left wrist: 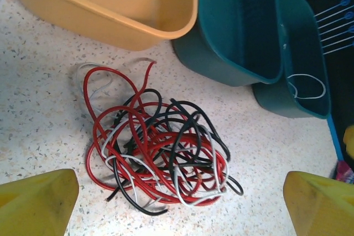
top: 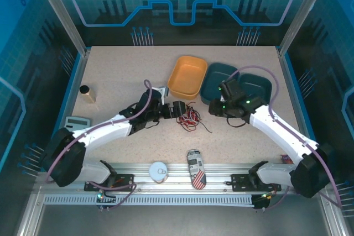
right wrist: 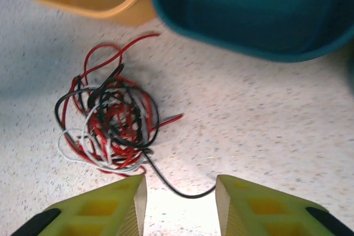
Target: Untangle the cables
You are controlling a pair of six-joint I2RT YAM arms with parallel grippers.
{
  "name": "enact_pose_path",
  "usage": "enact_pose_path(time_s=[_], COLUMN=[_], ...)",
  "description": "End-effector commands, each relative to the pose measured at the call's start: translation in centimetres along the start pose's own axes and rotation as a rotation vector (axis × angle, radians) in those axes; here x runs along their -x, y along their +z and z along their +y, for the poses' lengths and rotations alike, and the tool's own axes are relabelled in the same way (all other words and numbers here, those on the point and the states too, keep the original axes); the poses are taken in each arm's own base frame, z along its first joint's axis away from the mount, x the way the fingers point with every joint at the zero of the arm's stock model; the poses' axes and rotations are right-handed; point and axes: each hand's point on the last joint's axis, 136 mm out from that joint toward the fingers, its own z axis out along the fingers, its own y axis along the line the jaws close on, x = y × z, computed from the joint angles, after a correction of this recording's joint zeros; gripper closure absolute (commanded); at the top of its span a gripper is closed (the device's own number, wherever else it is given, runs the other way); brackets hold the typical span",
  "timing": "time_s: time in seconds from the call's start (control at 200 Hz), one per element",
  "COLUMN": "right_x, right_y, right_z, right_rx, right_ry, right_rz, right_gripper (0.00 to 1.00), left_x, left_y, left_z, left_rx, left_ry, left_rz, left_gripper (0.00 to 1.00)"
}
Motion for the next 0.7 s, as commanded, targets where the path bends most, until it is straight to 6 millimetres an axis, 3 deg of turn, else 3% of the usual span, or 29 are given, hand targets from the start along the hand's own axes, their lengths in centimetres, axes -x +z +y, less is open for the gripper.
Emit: enact_pose_path(time_s=[0.0,0.27,0.54,0.69], right_x=[-0.3,-1.4,-1.4,-1.2], right_y=[0.8,3.1,5.3,6.4], right_z=[1.9,6.0,8.6,8.6], right_rx=[0.013,0.033,0.025,-0.015], right_ry=[0.016,-0.070,-0.117,-0.129], right_rz=[0.012,0.067,0.126,0.148], right_gripper=[0.63,0.66,0.69,0.71], left_x=[0.1,0.5,0.6,0.4], left_y=[0.8,2.5,2.8,2.4], left_z=[0.1,1.3,3.5,4.7], left_rx=[0.033,0.019,0.030,0.063], left_ry=[-0.076,-0.279,-0.366,-0.379], left_rz=[0.016,0.033,0.037,0.029], left_gripper=[0.07,0.22,0.22,0.20])
